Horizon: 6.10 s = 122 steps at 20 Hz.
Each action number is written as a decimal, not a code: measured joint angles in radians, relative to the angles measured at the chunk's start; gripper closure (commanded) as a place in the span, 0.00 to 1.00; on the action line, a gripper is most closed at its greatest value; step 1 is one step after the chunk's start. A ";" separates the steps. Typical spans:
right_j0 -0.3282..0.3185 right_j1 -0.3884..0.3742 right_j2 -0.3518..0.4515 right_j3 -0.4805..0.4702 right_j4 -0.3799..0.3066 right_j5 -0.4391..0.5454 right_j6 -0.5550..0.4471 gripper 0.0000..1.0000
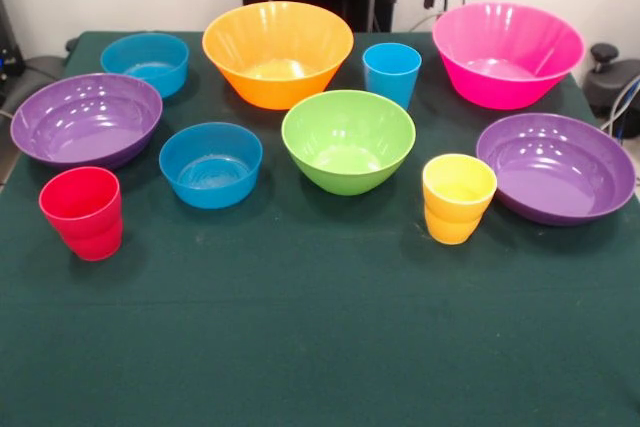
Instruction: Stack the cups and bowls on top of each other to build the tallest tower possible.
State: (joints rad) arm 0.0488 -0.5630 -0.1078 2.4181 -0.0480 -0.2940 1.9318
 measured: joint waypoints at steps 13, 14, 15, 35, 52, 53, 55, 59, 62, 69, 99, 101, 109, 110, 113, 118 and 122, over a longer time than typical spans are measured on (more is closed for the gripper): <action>0.028 0.148 -0.008 0.001 -0.020 -0.109 0.057 0.00; 0.031 0.162 -0.008 0.001 -0.020 -0.118 0.058 0.00; 0.034 0.177 -0.008 0.000 -0.020 -0.128 0.058 0.00; 0.077 0.345 -0.008 -0.024 -0.019 -0.212 0.058 0.00; 0.034 0.340 -0.001 -0.079 -0.020 -0.209 0.058 0.00; 0.031 0.340 0.000 -0.079 -0.020 -0.207 0.058 0.00; 0.023 0.340 0.005 -0.079 -0.019 -0.200 0.058 0.00; 0.008 0.340 0.011 -0.078 -0.022 -0.198 0.058 0.00; 0.004 0.341 0.012 -0.077 -0.023 -0.198 0.058 0.00; 0.002 0.341 0.014 -0.078 -0.022 -0.196 0.058 0.00; 0.004 0.168 0.015 -0.127 -0.023 0.165 0.058 0.00; 0.004 0.154 0.015 -0.128 -0.023 0.182 0.058 0.00; 0.007 0.103 0.009 -0.137 -0.023 0.242 0.058 0.00; 0.007 0.102 0.009 -0.138 -0.023 0.244 0.058 0.00; 0.007 0.102 0.007 -0.153 -0.023 0.246 0.058 0.00; 0.013 0.102 0.003 -0.185 -0.023 0.265 0.058 0.00; 0.023 0.103 -0.002 -0.219 -0.023 0.282 0.058 0.00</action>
State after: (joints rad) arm 0.0721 -0.4603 -0.1099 2.1987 -0.0713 -0.0120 1.9902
